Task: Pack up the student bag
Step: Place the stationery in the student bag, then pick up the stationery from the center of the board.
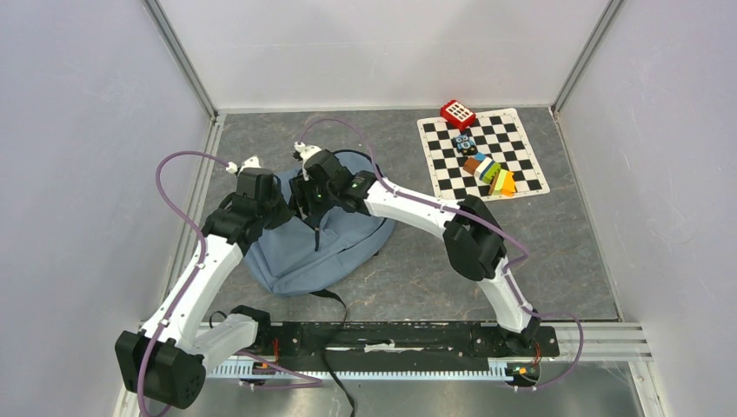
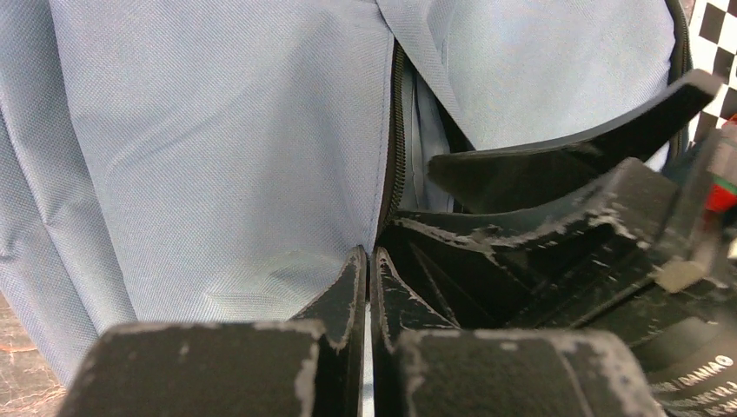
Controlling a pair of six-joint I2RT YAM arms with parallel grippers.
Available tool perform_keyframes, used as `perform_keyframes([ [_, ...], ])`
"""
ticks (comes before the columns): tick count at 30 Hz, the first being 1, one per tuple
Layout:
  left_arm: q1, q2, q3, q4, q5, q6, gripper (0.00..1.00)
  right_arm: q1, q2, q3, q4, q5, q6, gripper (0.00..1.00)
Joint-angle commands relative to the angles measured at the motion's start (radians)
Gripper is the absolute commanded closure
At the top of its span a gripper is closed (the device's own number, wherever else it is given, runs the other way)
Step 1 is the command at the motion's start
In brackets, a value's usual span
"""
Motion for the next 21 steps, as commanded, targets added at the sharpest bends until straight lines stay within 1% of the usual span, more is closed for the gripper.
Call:
perform_keyframes([
  [1,0.004,-0.03,0.026,0.037,-0.004,0.021,0.98,-0.014,-0.143,0.013,0.002,0.14,-0.094,0.32],
  [5,0.004,-0.036,0.018,0.031,-0.019,0.021,0.98,-0.084,-0.243,-0.033,-0.02,0.227,-0.149,0.21],
  [9,0.005,-0.041,0.016,0.009,-0.047,0.019,0.98,-0.218,-0.352,-0.129,-0.038,0.247,-0.174,0.16],
  [13,0.015,-0.04,0.012,-0.04,-0.12,-0.006,0.98,-0.36,-0.446,-0.282,-0.017,0.263,-0.125,0.18],
  [15,0.028,-0.043,0.003,-0.06,-0.138,-0.021,0.98,-0.407,-0.453,-0.336,-0.006,0.268,-0.119,0.2],
  [18,0.044,-0.052,-0.015,-0.081,-0.16,-0.04,0.98,-0.435,-0.416,-0.367,-0.01,0.274,-0.118,0.23],
  [21,0.073,-0.063,-0.032,-0.103,-0.161,-0.061,0.98,-0.438,-0.353,-0.356,-0.02,0.253,-0.107,0.26],
])
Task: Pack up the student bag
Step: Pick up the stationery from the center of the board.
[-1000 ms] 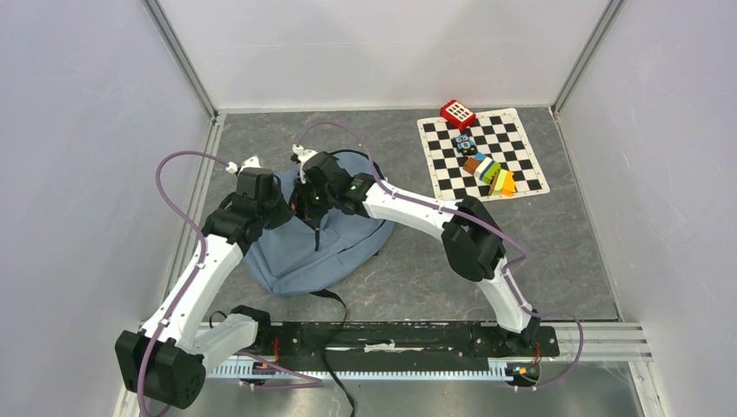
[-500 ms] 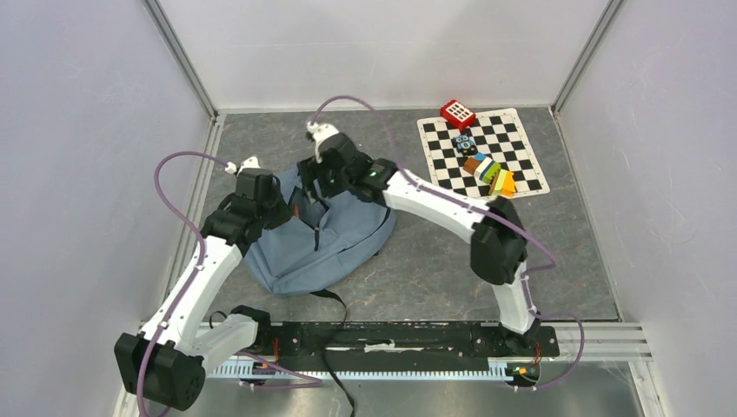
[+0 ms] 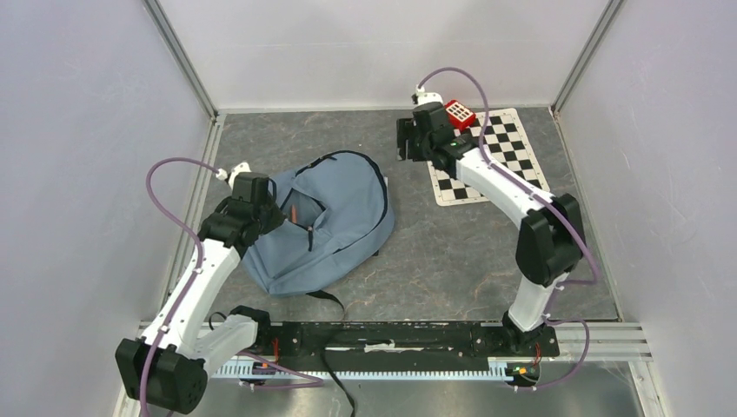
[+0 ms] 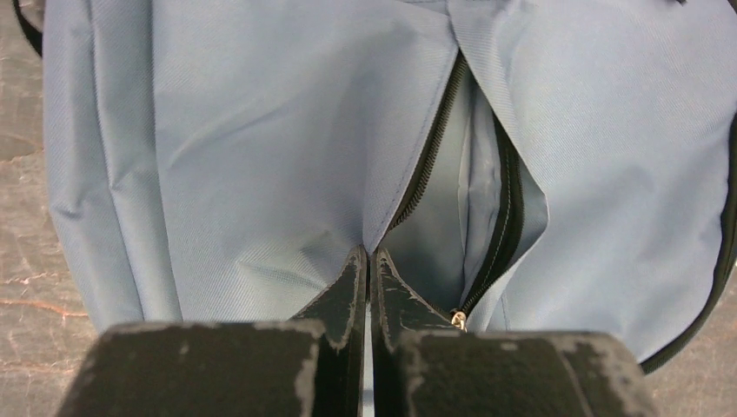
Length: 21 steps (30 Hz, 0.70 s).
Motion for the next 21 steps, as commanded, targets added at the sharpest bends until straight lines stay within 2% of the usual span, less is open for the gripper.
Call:
perform_keyframes([
  [1,0.05,-0.042,-0.025,-0.056,-0.077,-0.056,0.98,0.029,0.091,0.003,-0.001,-0.03,0.021,0.27],
  [9,0.105,-0.068,-0.038,-0.076,-0.072,-0.076,0.98,0.034,0.245,0.07,-0.002,-0.104,0.051,0.31],
  [15,0.11,-0.067,-0.034,-0.056,-0.043,-0.066,0.98,0.065,0.338,0.14,-0.038,-0.083,0.034,0.37],
  [21,0.111,-0.076,-0.036,-0.018,-0.023,-0.04,0.98,0.111,0.394,0.172,-0.069,-0.052,-0.002,0.38],
])
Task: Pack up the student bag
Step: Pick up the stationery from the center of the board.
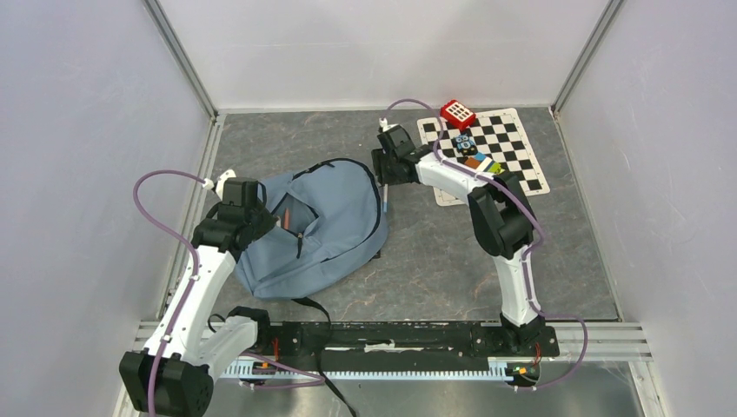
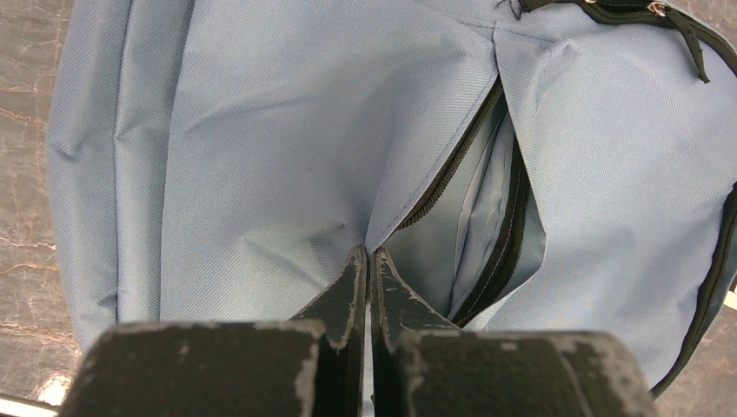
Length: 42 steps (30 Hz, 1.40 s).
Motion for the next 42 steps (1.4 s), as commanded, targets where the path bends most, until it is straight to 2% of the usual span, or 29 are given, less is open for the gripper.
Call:
perform_keyframes([
  [1,0.013,-0.024,0.002,0.03,-0.024,0.011,0.98,0.039,0.042,0.062,-0.029,0.031,-0.037,0.39],
  [6,0.012,-0.02,0.012,0.035,-0.018,0.022,0.98,0.051,0.102,0.109,-0.09,0.059,-0.053,0.49],
  [16,0.013,-0.015,0.017,0.045,-0.017,0.024,0.98,0.05,0.097,0.067,-0.091,0.063,-0.046,0.6],
  [25,0.013,-0.023,0.011,0.064,0.011,0.033,0.98,0.004,0.054,0.024,-0.087,0.039,-0.027,0.99],
  [28,0.012,-0.03,0.002,0.078,0.03,0.034,0.98,-0.012,-0.005,-0.01,-0.064,0.044,-0.038,1.0],
  [32,0.012,-0.025,-0.008,0.137,0.14,0.078,0.98,-0.023,-0.112,-0.041,-0.022,0.064,-0.068,1.0],
  [36,0.012,-0.03,-0.006,0.137,0.143,0.089,0.98,-0.023,-0.248,-0.067,0.033,0.077,-0.078,1.0],
  [42,0.013,-0.033,-0.014,0.145,0.165,0.081,0.98,0.015,-0.358,-0.114,0.17,-0.049,0.007,1.0],
])
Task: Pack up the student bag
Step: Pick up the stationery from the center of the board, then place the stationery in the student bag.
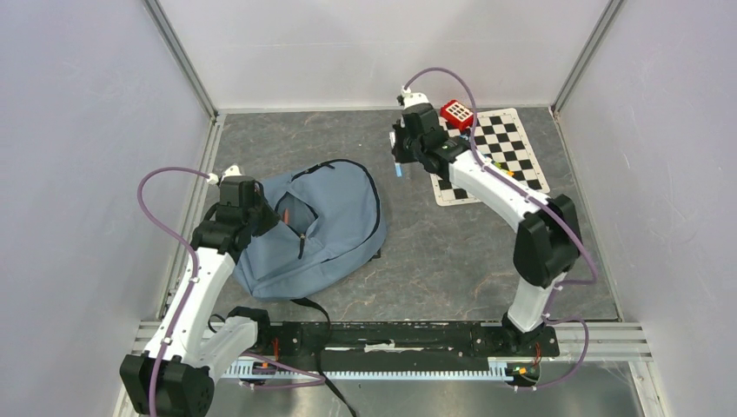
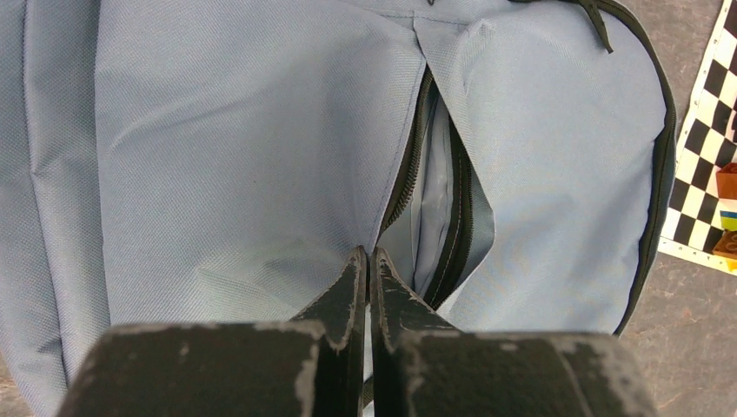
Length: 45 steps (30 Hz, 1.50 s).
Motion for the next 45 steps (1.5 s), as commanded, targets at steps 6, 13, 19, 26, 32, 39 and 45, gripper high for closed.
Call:
perform_keyframes([
  [6,0.004,-0.035,0.001,0.061,0.053,0.029,0.98,0.163,0.0,0.058,0.22,-0.201,0.153,1.0],
  [13,0.004,-0.05,0.002,0.031,0.061,0.013,0.98,0.286,0.128,0.107,0.342,-0.333,0.287,1.0],
  [19,0.004,-0.072,0.0,0.023,0.063,0.0,0.98,0.362,0.176,0.117,0.369,-0.333,0.297,1.0],
  [26,0.004,-0.095,-0.014,0.022,0.066,-0.026,0.98,0.397,0.246,0.191,0.379,-0.341,0.277,1.0],
  [32,0.004,-0.098,-0.016,0.03,0.072,-0.035,0.98,0.415,0.274,0.224,0.355,-0.319,0.255,1.0],
  [39,0.004,-0.094,-0.005,0.04,0.063,-0.039,0.98,0.427,0.311,0.234,0.345,-0.325,0.202,1.0],
  [45,0.004,-0.078,0.006,0.062,0.064,-0.059,0.98,0.433,0.263,0.146,0.32,-0.339,0.231,1.0],
])
